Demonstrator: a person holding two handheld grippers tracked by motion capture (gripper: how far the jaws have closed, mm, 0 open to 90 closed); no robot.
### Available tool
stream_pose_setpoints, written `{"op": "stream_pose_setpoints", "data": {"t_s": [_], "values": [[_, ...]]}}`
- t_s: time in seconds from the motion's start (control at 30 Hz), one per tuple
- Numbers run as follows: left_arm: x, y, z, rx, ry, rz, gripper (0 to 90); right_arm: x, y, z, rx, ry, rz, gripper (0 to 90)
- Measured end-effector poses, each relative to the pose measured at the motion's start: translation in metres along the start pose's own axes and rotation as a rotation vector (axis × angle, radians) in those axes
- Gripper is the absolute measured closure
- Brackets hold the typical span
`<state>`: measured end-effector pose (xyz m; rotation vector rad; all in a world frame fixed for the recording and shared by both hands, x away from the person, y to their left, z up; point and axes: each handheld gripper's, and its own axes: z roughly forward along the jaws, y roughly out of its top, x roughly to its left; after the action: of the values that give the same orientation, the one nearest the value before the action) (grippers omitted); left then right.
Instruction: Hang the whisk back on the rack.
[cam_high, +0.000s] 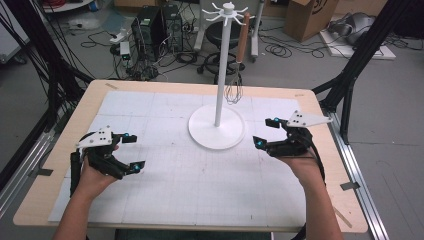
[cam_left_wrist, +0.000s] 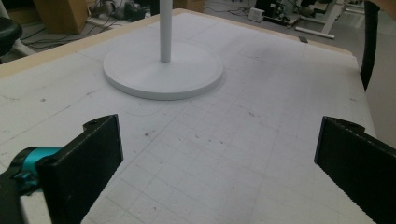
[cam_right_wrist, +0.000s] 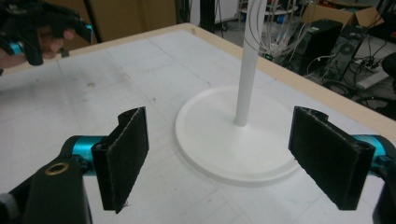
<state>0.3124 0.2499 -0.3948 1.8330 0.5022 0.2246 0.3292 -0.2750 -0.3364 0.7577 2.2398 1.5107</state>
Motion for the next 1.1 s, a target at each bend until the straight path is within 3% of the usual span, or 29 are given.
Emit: {"op": "stream_pose_setpoints", "data": {"t_s": [0.23,0.33,0.37,0.77,1.1], "values": [[0.002,-0.001,0.001,-0.012,-0.004,-0.017,1.7,0.003,-0.019,0.007,0.016,-0.012,0.011,19.1],[0.001,-0.001,0.002,-0.003,-0.004,-0.012,1.7,0.002,-0.025,0.012,0.046,0.004,0.024,18.8],[0.001,-0.001,0.002,-0.001,-0.004,-0.008,1.7,0.000,-0.027,0.014,0.035,0.004,0.030,18.6],[0.001,-0.001,0.003,-0.002,-0.012,-0.011,1.7,0.002,-0.030,0.023,0.076,0.009,0.018,17.6],[0.000,0.000,0.000,-0.010,-0.009,-0.009,1.7,0.001,-0.032,0.025,0.079,0.011,0.018,17.6]]}}
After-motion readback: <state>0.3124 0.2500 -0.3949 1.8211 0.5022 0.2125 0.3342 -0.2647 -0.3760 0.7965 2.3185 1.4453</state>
